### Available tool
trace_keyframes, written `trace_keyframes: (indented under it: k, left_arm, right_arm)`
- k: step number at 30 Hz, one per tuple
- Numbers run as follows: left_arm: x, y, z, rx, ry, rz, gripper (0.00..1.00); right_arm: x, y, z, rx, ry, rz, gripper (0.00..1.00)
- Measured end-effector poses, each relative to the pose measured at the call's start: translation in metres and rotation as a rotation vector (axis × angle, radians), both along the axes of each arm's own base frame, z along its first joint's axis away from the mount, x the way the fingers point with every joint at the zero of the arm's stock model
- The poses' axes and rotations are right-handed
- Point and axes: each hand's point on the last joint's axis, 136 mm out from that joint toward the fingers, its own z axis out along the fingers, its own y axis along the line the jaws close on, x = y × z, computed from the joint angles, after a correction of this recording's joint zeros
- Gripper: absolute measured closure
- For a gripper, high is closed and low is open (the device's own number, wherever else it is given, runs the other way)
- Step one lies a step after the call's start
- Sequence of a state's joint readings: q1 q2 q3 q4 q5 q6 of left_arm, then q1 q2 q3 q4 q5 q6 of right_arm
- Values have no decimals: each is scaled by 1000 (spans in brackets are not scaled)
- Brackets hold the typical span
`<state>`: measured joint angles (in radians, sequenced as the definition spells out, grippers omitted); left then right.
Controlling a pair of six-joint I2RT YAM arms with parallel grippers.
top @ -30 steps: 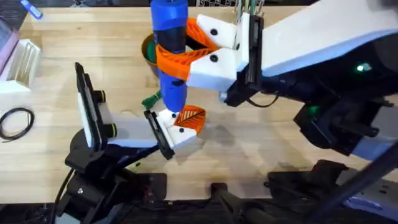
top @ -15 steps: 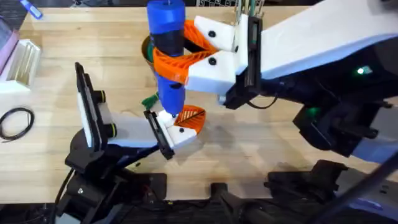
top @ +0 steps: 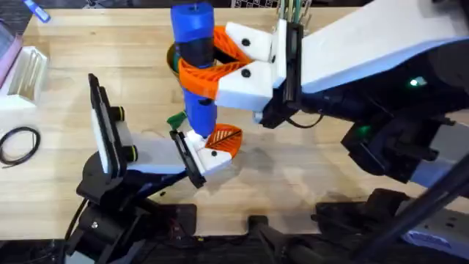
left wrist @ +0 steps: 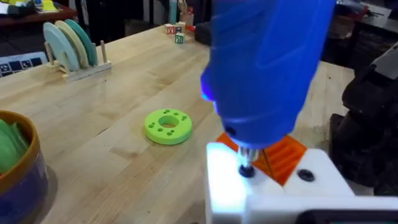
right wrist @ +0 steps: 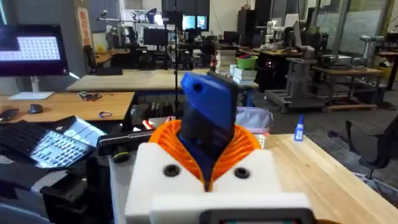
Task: Pick up the gripper from the table and insert it into the empty holder that is missing its gripper. Then pick up a screw, insert it into the mounting hole, and use the screwdriver to tighten it. Finally, clean up the table by picking up the vegetable and placing it into the bucket.
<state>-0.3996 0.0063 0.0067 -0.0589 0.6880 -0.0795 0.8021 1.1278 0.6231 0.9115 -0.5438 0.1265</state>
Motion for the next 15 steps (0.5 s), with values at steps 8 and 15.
trace_keyframes:
  k: [8,15]
  left_arm:
    - [0,0,0,0,0,0,997]
    - [0,0,0,0,0,0,997]
  right_arm:
    - [0,0,0,0,0,0,980]
    - [-3,-2,7,35,-37,4,980]
